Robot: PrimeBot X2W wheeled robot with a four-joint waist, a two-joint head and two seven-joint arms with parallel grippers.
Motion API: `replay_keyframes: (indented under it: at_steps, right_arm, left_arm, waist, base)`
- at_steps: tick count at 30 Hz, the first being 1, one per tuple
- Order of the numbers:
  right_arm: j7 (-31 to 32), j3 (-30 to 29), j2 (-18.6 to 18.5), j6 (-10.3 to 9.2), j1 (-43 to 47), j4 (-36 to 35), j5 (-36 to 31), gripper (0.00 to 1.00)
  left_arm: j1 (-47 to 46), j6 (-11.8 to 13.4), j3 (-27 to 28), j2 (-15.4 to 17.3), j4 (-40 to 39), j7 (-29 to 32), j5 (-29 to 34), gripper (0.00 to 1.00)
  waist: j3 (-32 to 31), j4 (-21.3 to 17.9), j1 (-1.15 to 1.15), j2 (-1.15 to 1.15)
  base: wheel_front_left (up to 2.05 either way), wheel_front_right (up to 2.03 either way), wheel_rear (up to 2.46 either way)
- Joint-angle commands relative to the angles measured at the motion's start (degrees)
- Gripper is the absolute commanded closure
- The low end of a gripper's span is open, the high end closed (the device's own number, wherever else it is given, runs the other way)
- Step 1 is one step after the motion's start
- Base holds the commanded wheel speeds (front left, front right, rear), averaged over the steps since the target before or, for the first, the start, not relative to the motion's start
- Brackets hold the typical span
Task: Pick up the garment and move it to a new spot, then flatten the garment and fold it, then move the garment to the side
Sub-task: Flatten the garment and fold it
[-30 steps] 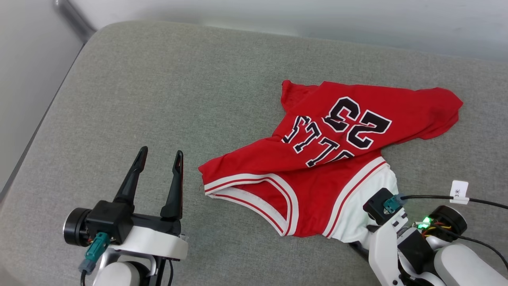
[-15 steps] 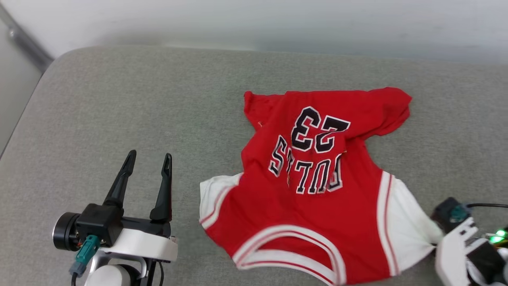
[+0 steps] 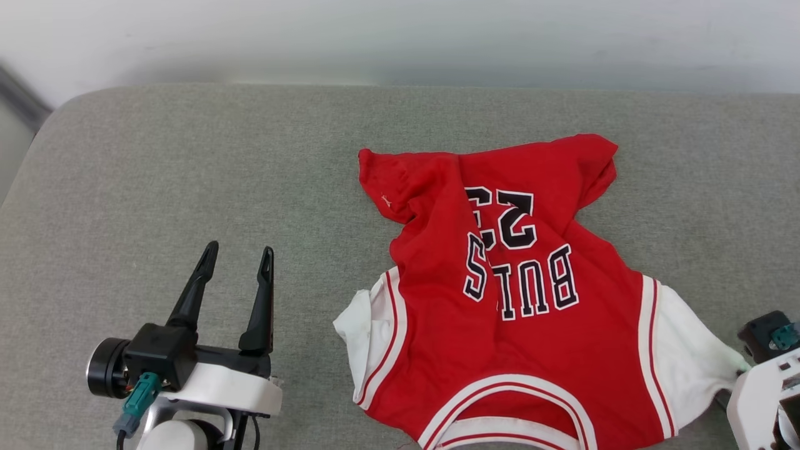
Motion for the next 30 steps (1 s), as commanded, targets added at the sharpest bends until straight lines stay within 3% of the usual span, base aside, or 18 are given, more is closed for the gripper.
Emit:
replay_keyframes:
  at_steps: [1, 7, 15, 17, 19, 25, 30]
  right_arm:
    - [-1.2, -0.2, 1.5, -0.01, 0.3, -0.4, -0.3, 0.00]
    - [-9.2, -5.8, 5.3, -0.03, 0.7, -7.2, 0.0, 0.00]
    - [-18.6, -16.5, 13.8, -0.02, 4.9, -15.8, -1.9, 0.00]
    - [-23.1, -20.4, 17.7, -0.02, 6.5, -19.2, -3.2, 0.00]
    - [-24.4, -21.3, 18.8, -0.02, 7.0, -20.0, -3.9, 0.00]
    - [-28.1, -22.9, 22.9, -0.02, 7.8, -22.8, -6.6, 0.00]
    - [-27.7, -22.1, 23.9, -0.02, 7.3, -23.2, -8.2, 0.00]
  left_arm:
    - [0.9, -0.2, 0.2, 0.0, 0.1, -0.1, 0.4, 0.00]
    - [2.0, -0.8, 0.4, 0.0, -0.1, -0.1, 0.1, 0.00]
    - [3.2, -1.3, -0.4, 0.6, -1.1, 1.6, -0.6, 0.00]
    - [3.6, -1.8, -0.9, 0.8, -2.6, 4.4, -1.5, 0.00]
    - [3.8, -1.9, -1.1, 0.9, -3.1, 5.9, -1.8, 0.00]
    - [3.5, -2.2, -4.0, 1.7, -7.2, 18.2, -2.6, 0.00]
    - [1.1, -3.2, -8.1, 4.3, -9.9, 34.1, -1.7, 0.00]
  waist:
    - [-0.4, -0.5, 0.00, 0.00]
    - [-1.9, -2.8, 0.00, 0.00]
    - [-2.7, -4.8, 0.00, 0.00]
    - [-2.4, -5.3, 0.00, 0.00]
    - [-2.3, -5.6, 0.00, 0.00]
    - [-1.1, -6.5, 0.00, 0.00]
    - [0.2, -7.0, 0.00, 0.00]
  base:
    - [0.00, 0.00, 0.00]
    - [0.00, 0.00, 0.00]
    - [0.00, 0.00, 0.00]
    - [0.00, 0.00, 0.00]
    - [0.00, 0.00, 0.00]
    - [0.00, 0.00, 0.00]
    - [0.00, 0.00, 0.00]
